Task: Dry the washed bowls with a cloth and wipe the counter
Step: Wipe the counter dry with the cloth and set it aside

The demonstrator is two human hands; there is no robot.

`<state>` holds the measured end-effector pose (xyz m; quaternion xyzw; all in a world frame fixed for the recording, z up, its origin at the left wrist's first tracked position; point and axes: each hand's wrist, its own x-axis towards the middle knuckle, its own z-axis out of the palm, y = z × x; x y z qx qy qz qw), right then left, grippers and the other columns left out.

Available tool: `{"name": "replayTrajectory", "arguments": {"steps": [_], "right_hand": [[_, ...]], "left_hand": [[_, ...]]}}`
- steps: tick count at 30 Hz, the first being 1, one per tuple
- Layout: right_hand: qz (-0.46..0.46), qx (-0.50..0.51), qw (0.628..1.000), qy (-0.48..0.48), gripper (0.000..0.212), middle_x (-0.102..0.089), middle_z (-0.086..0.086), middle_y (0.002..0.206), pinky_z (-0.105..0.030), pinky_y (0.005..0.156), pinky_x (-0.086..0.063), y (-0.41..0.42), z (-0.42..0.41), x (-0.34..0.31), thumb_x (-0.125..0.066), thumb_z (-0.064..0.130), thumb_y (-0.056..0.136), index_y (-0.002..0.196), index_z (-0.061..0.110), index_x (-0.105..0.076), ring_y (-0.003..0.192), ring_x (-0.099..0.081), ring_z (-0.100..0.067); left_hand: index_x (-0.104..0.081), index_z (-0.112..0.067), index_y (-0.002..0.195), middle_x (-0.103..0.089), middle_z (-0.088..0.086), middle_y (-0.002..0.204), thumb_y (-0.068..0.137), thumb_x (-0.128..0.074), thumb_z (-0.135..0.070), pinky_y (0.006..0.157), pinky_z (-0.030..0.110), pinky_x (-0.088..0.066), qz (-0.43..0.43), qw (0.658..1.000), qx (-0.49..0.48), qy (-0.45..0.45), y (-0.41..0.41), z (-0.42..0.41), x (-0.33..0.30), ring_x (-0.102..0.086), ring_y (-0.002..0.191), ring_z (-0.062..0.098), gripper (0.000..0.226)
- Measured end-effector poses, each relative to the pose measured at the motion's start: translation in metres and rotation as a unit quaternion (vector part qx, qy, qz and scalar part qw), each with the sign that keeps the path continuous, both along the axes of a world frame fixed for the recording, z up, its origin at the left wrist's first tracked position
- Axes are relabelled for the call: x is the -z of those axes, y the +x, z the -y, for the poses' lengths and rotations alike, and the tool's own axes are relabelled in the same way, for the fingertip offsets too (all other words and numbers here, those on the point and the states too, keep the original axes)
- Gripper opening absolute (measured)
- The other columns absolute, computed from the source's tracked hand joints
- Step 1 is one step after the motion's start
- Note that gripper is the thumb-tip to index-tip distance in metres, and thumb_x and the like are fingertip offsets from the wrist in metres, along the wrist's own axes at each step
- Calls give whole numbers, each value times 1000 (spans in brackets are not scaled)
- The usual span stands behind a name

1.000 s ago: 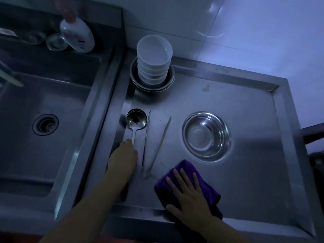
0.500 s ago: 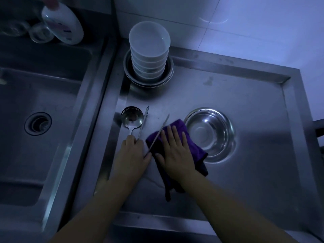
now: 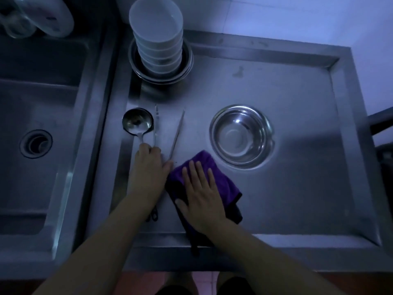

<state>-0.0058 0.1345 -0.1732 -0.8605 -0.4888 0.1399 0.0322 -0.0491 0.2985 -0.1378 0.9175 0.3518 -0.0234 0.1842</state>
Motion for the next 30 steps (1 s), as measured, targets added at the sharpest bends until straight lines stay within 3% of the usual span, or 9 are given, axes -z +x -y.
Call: {"name": "replayTrajectory", "arguments": {"steps": [4,7,12,17,22,24,28,30], "right_hand": [[-2,-36,999,-14,76,-23,-8,156,-48,116,-8,0,56,0,-39,58,87,149,15,-26,145,-12,-24],[14,29,999,-14,78,-22,-7,156,-48,118,-9,39,91,-4,-41,59,85,148,17,-27,145,-15,-26],[67,164,983,-44,78,-10,-13,158,-48,116,1,107,147,-6,-33,63,86,150,21,-20,146,-3,-32],[51,365,922,-119,80,12,-11,158,-65,108,4,102,187,-4,-28,70,86,150,35,4,143,15,-36],[3,322,932,-167,85,18,-20,155,-67,107,-1,43,178,-13,-19,69,87,143,25,28,141,14,-44],[13,275,946,-172,85,8,-24,156,-65,109,-5,11,161,-19,-21,66,89,147,19,17,141,4,-46],[19,188,976,-113,71,-24,-25,152,-62,110,-17,-44,116,-33,-33,55,87,147,16,-31,138,-21,-49],[3,141,986,-87,67,-30,-22,150,-63,110,-19,-62,95,-36,-30,52,86,144,19,-38,138,-24,-47]], "left_hand": [[-49,1,119,-40,23,130,83,-63,-34,95,48,-38,3,998,-46,37,0,13,-11,-42,114,39,51],[-45,2,125,-36,27,137,80,-66,-25,96,53,-33,12,997,-18,77,0,28,-16,-38,119,45,56],[-50,2,124,-42,29,133,75,-70,-13,101,54,-32,36,994,82,65,-1,63,-11,-40,121,46,55],[-52,0,123,-43,27,133,75,-70,-11,103,55,-30,46,992,108,49,-18,73,-8,-38,121,45,52],[-56,2,117,-45,30,128,72,-71,-7,96,58,-35,53,992,91,68,-40,57,-19,-40,117,46,48],[-56,3,115,-45,32,126,72,-71,-6,91,59,-37,58,994,70,67,-48,48,-25,-42,114,49,46],[-59,5,112,-47,33,124,72,-71,-4,88,60,-41,64,994,54,66,-63,45,-31,-45,110,52,42],[-59,5,112,-47,32,124,73,-70,-5,89,59,-40,51,995,55,59,-63,52,-30,-44,111,50,42]]}}
